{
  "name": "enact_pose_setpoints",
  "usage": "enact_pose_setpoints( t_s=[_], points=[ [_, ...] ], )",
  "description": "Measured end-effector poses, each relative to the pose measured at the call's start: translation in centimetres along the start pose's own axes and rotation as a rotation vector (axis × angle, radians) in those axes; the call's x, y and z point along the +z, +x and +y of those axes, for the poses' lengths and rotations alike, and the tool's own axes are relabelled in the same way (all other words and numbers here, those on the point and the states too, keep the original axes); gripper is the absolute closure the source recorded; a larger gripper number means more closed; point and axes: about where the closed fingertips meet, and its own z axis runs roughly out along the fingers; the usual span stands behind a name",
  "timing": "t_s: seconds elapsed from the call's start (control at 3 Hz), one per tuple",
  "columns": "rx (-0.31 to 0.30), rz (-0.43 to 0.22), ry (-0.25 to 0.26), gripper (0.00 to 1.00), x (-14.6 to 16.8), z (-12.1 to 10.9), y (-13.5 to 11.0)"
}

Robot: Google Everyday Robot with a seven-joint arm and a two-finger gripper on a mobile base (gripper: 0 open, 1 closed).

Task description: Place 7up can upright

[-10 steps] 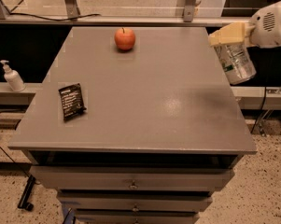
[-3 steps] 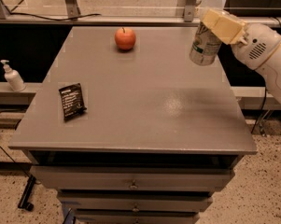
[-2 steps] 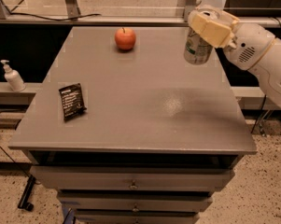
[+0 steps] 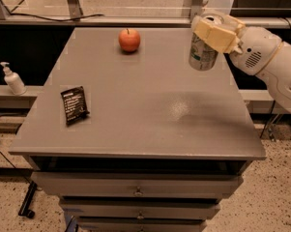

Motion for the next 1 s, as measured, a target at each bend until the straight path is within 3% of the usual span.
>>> enact_pose_setpoints(
  t_s=[0.33,1.0],
  points=[
    [0.009,0.032,-0.023,1.00,-0.6,0.4,2.1],
    [-0.037,0.047,-0.096,1.00,-1.7,-0.1,5.9]
  ],
)
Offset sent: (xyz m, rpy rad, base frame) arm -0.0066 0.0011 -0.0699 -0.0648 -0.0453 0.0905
